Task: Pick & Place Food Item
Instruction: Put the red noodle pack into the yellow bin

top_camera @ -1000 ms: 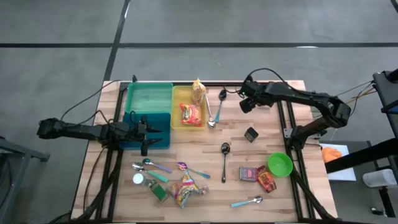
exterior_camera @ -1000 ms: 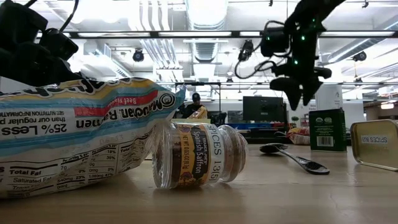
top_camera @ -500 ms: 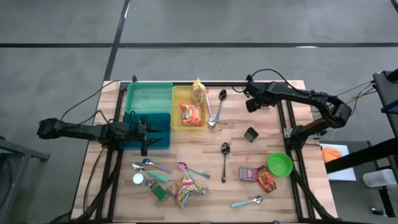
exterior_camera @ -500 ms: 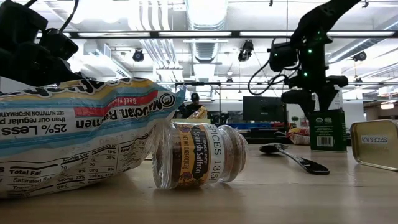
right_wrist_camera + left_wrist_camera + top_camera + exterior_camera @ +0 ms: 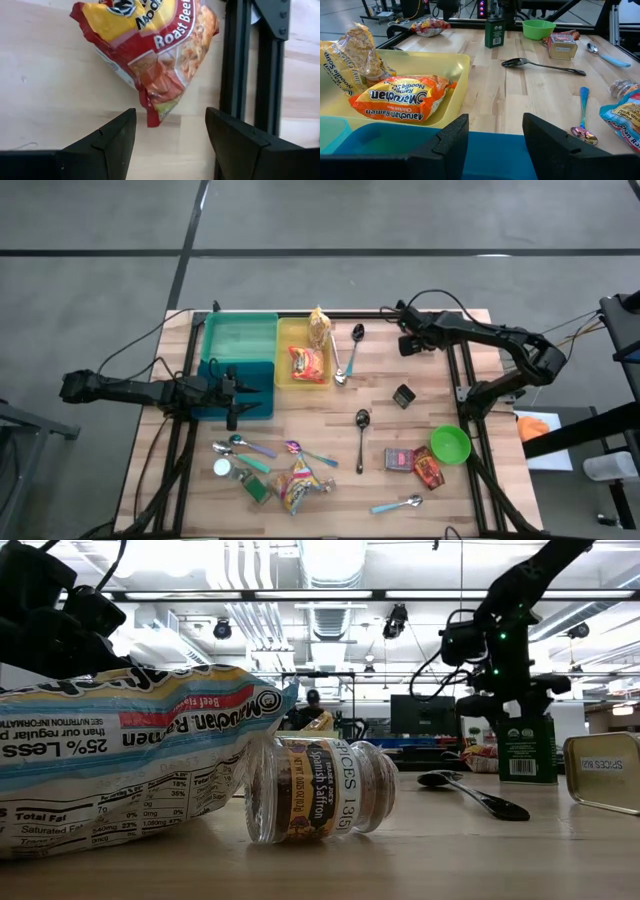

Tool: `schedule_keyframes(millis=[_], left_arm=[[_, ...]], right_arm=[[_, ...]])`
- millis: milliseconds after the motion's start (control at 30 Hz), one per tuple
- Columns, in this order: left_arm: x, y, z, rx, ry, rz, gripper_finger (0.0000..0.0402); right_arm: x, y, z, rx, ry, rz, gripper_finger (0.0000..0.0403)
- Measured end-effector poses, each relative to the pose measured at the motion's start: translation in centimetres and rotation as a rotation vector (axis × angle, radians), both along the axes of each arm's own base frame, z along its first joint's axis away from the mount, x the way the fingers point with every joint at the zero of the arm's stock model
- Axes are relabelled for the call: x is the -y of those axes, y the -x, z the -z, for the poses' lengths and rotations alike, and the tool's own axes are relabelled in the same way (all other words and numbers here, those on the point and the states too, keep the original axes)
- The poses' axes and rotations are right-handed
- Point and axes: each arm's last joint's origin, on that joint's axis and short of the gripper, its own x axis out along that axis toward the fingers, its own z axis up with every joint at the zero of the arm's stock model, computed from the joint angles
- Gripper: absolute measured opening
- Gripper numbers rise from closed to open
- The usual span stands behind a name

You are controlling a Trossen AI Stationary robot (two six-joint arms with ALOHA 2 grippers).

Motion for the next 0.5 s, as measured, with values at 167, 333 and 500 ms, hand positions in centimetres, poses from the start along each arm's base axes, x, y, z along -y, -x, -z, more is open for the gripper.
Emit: schedule_keyframes(millis=[167, 333, 500], left_arm=[[0.0, 0.0, 0.0, 0.000, 0.000, 0.000, 0.0189], [0.0, 0.0, 0.0, 0.000, 0.000, 0.001, 0.0189], [0.0, 0.0, 0.0, 0.000, 0.000, 0.001, 0.0189]], right_arm=[[0.7, 0.3, 0.3, 0.064, 0.003, 0.028, 0.0237], [0.9, 0.7, 0.7, 0.089, -0.011, 0.070, 0.0237], [0.9, 1.1, 1.2, 0.097, -0.009, 0.113, 0.0237]])
